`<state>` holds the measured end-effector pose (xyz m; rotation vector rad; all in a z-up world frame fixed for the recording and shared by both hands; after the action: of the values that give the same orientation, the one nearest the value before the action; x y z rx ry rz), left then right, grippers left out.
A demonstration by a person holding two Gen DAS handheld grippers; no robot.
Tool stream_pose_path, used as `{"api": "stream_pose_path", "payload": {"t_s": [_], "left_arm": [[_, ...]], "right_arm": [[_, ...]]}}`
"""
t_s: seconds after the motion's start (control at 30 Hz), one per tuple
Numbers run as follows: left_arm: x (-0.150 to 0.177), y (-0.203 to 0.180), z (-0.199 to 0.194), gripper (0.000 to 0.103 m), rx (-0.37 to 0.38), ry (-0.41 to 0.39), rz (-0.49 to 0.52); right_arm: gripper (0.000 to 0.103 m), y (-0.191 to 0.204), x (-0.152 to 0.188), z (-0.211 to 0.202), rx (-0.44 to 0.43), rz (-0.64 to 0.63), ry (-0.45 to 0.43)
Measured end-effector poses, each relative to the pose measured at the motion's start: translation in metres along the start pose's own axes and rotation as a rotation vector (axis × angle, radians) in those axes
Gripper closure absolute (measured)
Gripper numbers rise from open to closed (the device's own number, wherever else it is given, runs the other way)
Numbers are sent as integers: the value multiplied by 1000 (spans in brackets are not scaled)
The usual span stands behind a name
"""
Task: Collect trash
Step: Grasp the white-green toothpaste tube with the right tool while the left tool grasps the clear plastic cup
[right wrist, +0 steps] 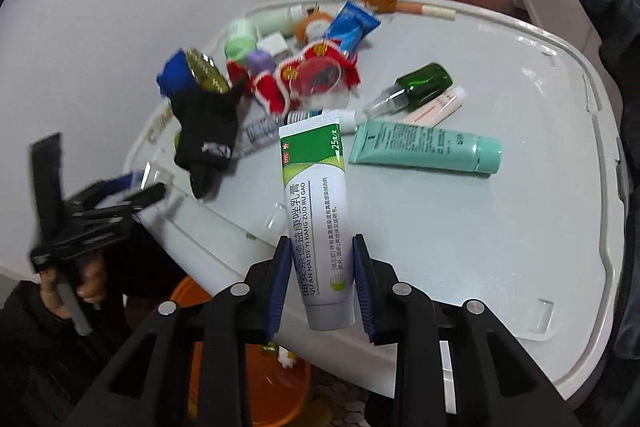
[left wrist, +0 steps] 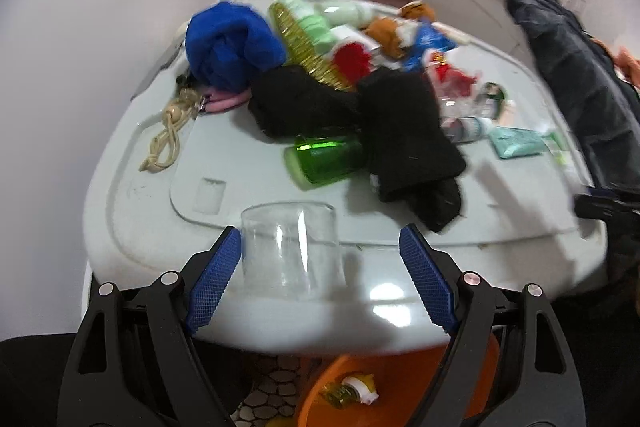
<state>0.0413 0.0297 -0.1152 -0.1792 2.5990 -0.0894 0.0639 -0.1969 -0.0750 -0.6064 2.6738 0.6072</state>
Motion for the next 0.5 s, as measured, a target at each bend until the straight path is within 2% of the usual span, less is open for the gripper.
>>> {"api": "stream_pose_path", "payload": {"t_s": [0.03,0.07,0.1,0.13,0.17,0.2,0.27,0.33,0.43,0.5], "left_arm": [[1,3,7,38,-4,15,-20],[2,5,10,37,-6,6,-27],[1,4,9,47,-39,-34,11],[3,4,11,54,-72,-40,50],[4,3,11,55,-85,-48,75],[6,-1,12,55,-41,-39,73],[3,-5,4,55,-20,-60,72],[-5,-15,-14,55,-9,-112,99],[-18,-36,-45,55,55,-169,115],[-30,-50,-64,55,92,-197,125]], "right_arm": [[72,-2,-5,1,-1,8,-8],[72,-8,-5,0,0,16,-18],[72,-10,-6,0,0,21,-25],[72,-11,-7,-1,1,28,-30],[72,-9,-8,2,1,32,-35],[72,-9,-8,5,2,32,-38],[72,-6,-8,7,8,36,-48],[72,-1,-7,11,8,53,-53],[72,3,-7,15,-7,92,-51],[72,7,-22,4,-5,117,-91]]}}
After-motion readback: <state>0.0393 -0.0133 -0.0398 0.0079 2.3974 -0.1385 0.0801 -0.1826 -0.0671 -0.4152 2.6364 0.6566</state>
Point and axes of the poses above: each gripper's, at about its wrist camera, not at the fingertips, and z roughly the way its jaws point, y to its left, x to its underside, the point moved 9 cm from there along z, roughly the way its jaws point, and after that the axes turned 3 degrees about -x, right-handed, at the moved point
